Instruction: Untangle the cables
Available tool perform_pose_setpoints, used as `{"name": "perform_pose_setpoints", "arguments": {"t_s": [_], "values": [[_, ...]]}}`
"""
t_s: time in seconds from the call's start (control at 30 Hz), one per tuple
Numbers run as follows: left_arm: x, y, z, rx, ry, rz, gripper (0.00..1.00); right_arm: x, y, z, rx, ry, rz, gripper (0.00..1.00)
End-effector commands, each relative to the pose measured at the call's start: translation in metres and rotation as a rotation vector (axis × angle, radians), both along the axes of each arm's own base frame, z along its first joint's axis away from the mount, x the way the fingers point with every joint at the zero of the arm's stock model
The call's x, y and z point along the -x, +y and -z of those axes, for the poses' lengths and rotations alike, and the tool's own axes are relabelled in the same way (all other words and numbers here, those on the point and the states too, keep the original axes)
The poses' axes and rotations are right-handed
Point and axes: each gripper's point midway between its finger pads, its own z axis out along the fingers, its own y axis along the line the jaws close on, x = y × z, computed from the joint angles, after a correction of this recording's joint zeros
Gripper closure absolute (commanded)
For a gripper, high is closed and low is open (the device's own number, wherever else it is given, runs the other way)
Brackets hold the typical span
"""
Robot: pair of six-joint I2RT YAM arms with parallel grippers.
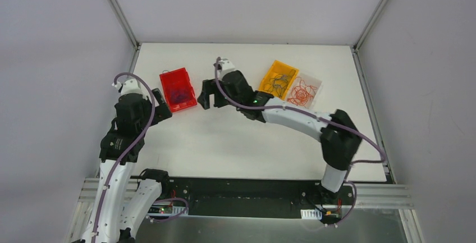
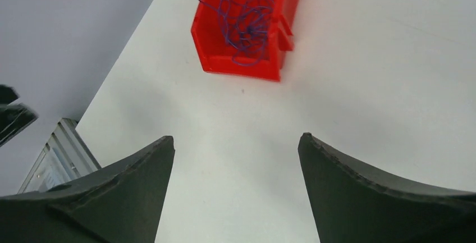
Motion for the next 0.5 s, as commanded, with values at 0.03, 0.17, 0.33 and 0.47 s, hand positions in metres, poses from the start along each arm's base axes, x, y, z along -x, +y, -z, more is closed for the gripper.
{"name": "perform_pose_setpoints", "arguments": {"t_s": [0.03,0.17,0.33,0.47], "values": [[-0.021,-0.043,0.001,0.189,0.01,0.137,0.01,0.004,-0.106,-0.045,-0.047,-0.044,0.067,0.15],[-0.036,-0.073,0.01,0.32,0.041,0.221,0.01,0.011,-0.189,-0.044,-0.003,-0.046,0.187,0.15],[-0.05,-0.081,0.02,0.414,0.01,0.183,0.01,0.015,-0.279,-0.038,0.021,-0.059,0.455,0.12],[-0.058,-0.081,0.045,0.432,0.005,0.137,0.01,0.02,-0.335,-0.025,-0.046,-0.068,0.68,0.11]]}}
